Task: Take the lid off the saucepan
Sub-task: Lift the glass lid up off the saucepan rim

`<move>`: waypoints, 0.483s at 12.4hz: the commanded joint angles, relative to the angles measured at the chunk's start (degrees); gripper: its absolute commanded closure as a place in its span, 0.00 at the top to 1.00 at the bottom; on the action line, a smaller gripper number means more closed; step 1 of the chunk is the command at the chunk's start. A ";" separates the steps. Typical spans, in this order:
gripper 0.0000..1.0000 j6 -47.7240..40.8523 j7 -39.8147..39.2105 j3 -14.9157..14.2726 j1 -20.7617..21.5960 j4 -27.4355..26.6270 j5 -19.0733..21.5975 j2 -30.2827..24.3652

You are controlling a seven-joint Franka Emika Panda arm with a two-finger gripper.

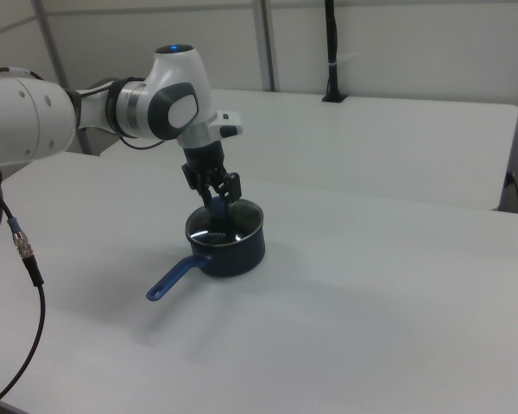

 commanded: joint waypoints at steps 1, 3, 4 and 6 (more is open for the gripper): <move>0.42 -1.94 -1.37 -0.57 0.11 0.22 0.11 -3.23; 0.42 -4.25 -1.55 -0.74 -0.25 0.22 -0.33 -5.24; 0.42 -4.25 -2.24 -0.83 -0.16 -0.04 -0.33 -6.74; 0.42 -5.30 -2.25 -0.83 1.41 -0.92 -0.33 -8.68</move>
